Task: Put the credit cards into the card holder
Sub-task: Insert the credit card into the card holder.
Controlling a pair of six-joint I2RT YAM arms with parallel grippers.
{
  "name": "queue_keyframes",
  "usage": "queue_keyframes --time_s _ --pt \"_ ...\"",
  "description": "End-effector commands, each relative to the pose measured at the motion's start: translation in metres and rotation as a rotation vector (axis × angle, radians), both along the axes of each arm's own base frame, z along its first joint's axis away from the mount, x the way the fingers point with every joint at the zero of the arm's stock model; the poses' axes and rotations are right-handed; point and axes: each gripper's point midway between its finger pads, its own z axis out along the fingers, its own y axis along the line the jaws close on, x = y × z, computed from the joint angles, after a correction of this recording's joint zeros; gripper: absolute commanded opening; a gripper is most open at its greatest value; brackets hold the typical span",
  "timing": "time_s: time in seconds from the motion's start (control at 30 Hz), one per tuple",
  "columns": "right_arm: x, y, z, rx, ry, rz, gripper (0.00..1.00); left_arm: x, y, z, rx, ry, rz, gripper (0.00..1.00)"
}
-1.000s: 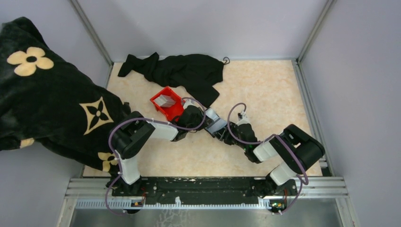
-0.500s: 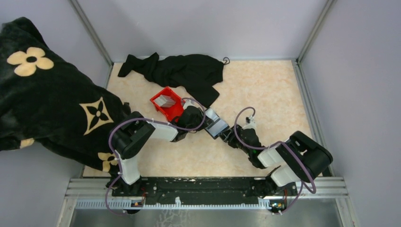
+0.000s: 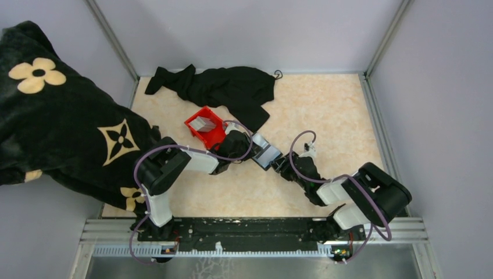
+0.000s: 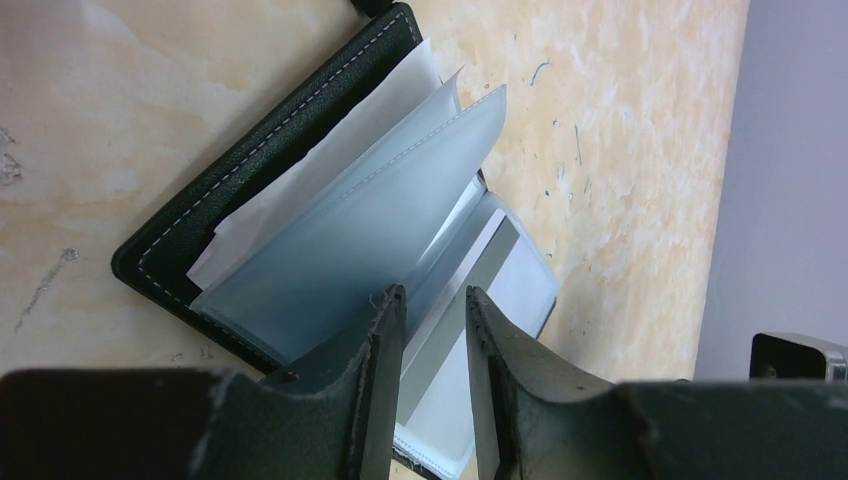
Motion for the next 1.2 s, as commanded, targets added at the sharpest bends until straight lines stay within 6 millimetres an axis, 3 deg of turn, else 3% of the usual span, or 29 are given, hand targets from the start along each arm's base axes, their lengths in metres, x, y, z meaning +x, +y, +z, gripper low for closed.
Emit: queue_keyframes --time_s 0.0,0.3,0.57,0.8,1.17 --pt "-0.013 -0.019 -0.021 -0.094 0.079 -0.032 0.44 -0.068 0.052 -0.094 0.279 0.279 -0.062 0.38" --pt "-0.034 -0.035 0.001 -0.132 0.086 -0.045 0.44 -0.068 0.047 -0.098 0.269 0.302 -0.068 0.38" --pt "-0.043 -0.048 -0.017 -0.164 0.149 -0.092 0.44 -0.068 0.046 -0.096 0.265 0.303 -0.07 0.38" --pt "-0.04 -0.048 -0.018 -0.145 0.132 -0.104 0.44 -0.07 0.047 -0.097 0.262 0.307 -0.071 0.38" --pt "-0.022 -0.027 -0.033 -0.119 0.141 -0.101 0.44 -0.074 0.042 -0.095 0.236 0.318 -0.081 0.38"
